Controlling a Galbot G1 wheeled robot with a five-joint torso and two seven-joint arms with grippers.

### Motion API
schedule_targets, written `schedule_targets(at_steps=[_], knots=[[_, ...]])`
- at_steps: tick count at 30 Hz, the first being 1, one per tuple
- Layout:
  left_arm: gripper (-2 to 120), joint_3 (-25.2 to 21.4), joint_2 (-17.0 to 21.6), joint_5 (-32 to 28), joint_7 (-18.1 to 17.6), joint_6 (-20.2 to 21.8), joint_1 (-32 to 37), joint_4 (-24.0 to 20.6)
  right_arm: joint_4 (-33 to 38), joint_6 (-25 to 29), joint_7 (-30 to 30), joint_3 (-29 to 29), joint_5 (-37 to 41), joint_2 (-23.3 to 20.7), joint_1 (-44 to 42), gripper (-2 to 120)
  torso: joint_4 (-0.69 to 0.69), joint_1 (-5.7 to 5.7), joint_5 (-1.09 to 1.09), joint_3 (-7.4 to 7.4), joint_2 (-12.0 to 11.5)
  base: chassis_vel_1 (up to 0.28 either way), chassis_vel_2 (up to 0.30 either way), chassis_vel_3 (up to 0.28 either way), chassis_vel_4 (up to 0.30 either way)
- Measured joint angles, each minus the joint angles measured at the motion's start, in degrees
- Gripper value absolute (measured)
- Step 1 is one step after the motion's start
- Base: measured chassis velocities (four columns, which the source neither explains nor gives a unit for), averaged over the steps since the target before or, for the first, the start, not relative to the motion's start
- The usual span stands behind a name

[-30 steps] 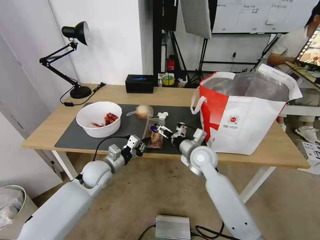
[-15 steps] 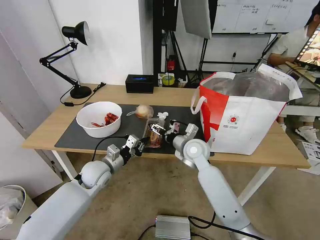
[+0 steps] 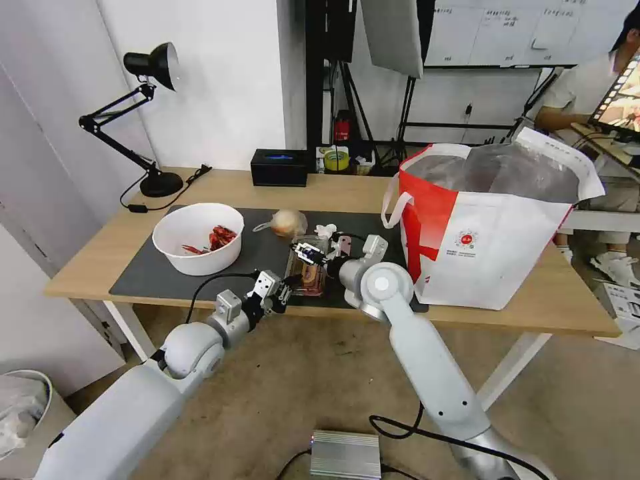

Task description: Pick up the trash from the table and place it into the takeout bag.

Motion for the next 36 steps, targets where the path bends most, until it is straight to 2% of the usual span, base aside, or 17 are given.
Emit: schedule_targets(at_steps=[22, 27, 28, 30, 31, 36], knots=[[0, 0.05, -0.4, 0.19, -0.34, -0.48, 0.62, -0.17, -0.54, -0.92, 0.97, -0.05, -0.11, 0.45, -0.36, 100, -0.01, 0.0, 0.0, -0.01, 0.02, 0.0, 0.0, 0.0, 0.0], [0, 0.06, -0.32, 0.21, -0.4, -0.7, 0.84, -0.31, -0.45, -1.08, 1.0, 0.03, -0.03, 0.06, -0.33, 81, 0.0, 0.0, 0.0, 0.0, 0.01, 0.0, 0.0, 0.0, 0.0], [0, 0.06, -0.32, 0.21, -0.4, -0.7, 0.84, -0.31, -0.45, -1.08, 1.0, 0.03, -0.03, 0.06, -0.33, 81, 0.0, 0.0, 0.0, 0.0, 0.01, 0.0, 0.0, 0.0, 0.0], [0, 0.07, -0.3, 0.22, -0.42, -0.72, 0.85, -0.37, -0.19, -1.35, 1.11, 0.0, -0.02, -0.33, -0.36, 70, 0.0, 0.0, 0.0, 0.0, 0.01, 0.0, 0.0, 0.0, 0.0], [0, 0.07, -0.3, 0.22, -0.42, -0.72, 0.85, -0.37, -0.19, -1.35, 1.11, 0.0, -0.02, -0.33, -0.36, 70, 0.0, 0.0, 0.0, 0.0, 0.01, 0.0, 0.0, 0.0, 0.0], [0, 0.09, -0.18, 0.24, -0.54, -0.74, 0.84, -0.46, 0.1, -1.76, 1.48, -0.03, 0.03, -0.64, -0.43, 49, 0.0, 0.0, 0.0, 0.0, 0.01, 0.0, 0.0, 0.0, 0.0]])
